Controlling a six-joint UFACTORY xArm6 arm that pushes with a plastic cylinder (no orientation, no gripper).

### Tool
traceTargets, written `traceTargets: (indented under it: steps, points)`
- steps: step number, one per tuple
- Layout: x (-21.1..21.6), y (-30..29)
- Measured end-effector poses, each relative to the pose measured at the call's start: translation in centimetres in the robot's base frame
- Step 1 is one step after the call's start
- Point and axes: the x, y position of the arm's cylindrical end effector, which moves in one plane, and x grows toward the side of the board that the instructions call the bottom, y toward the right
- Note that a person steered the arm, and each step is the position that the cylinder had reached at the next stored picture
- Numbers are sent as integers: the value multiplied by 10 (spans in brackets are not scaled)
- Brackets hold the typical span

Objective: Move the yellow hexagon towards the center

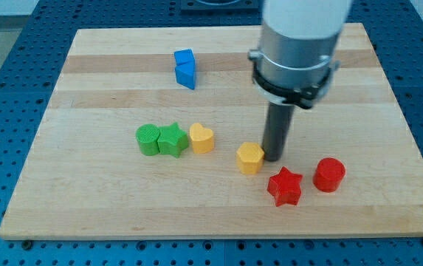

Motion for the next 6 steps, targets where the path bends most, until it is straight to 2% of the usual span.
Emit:
traceTargets:
  steps: [1, 2, 4, 5, 6]
  points:
    - [-16, -29]
    - [-20, -28]
    - [-18, 56]
    - [20, 38]
    - [25, 10]
